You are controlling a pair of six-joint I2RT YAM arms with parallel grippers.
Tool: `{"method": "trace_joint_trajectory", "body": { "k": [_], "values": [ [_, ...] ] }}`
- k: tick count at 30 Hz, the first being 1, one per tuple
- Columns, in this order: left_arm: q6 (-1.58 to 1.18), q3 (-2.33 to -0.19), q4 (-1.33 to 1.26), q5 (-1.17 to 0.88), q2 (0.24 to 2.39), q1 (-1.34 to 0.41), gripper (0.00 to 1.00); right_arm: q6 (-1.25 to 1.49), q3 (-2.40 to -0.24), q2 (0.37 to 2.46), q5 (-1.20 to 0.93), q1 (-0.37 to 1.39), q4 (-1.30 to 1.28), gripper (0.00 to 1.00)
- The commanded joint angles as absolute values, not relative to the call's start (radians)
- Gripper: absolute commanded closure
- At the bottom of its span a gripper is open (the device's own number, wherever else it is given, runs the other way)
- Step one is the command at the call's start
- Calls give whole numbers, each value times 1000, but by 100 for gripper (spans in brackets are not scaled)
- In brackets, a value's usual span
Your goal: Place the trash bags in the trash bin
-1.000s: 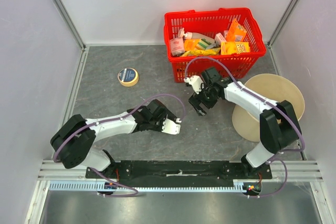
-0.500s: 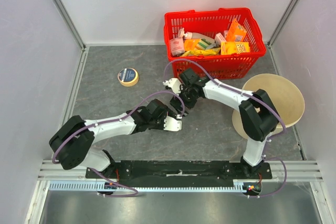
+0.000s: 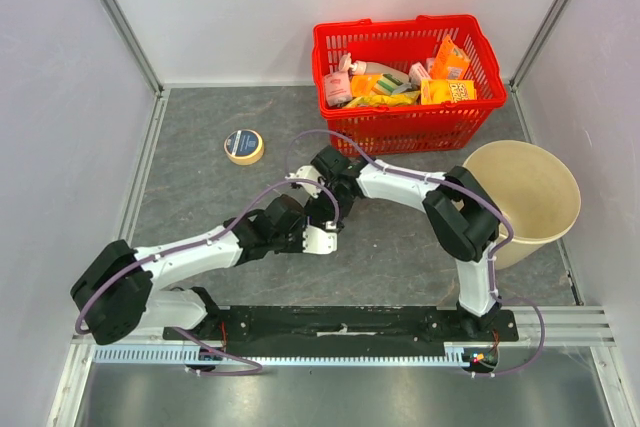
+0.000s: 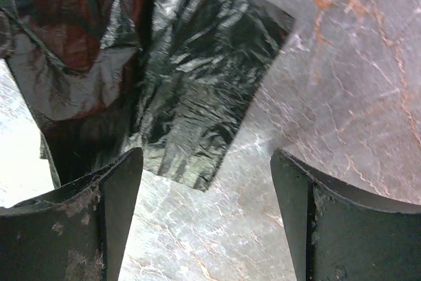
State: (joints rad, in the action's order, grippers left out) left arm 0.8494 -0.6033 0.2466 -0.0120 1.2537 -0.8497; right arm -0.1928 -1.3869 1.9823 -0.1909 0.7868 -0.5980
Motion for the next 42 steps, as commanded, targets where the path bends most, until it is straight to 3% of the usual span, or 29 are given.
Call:
{"method": "trace_joint_trajectory", "body": {
  "k": [1, 6, 14, 19, 22, 42],
  "values": [
    [798, -584, 252, -31, 1227, -856, 56, -196, -1427, 2008, -160, 831, -578, 15],
    [782, -572, 253, -25, 1195, -856, 56, -192, -1419, 2048, -62, 857, -560, 24],
    [772, -546, 284, -3, 1115, -856, 56, -183, -1388, 2086, 23, 877, -528, 52],
    [769, -529, 295, 21, 1072, -856, 56, -187, -1387, 2098, 55, 882, -526, 77],
    [770, -526, 298, 25, 1057, -857, 56, -193, -1396, 2088, 77, 880, -538, 100],
    [787, -583, 262, -24, 1048, -856, 56, -271, -1535, 1773, 247, 870, -715, 100]
  ]
}}
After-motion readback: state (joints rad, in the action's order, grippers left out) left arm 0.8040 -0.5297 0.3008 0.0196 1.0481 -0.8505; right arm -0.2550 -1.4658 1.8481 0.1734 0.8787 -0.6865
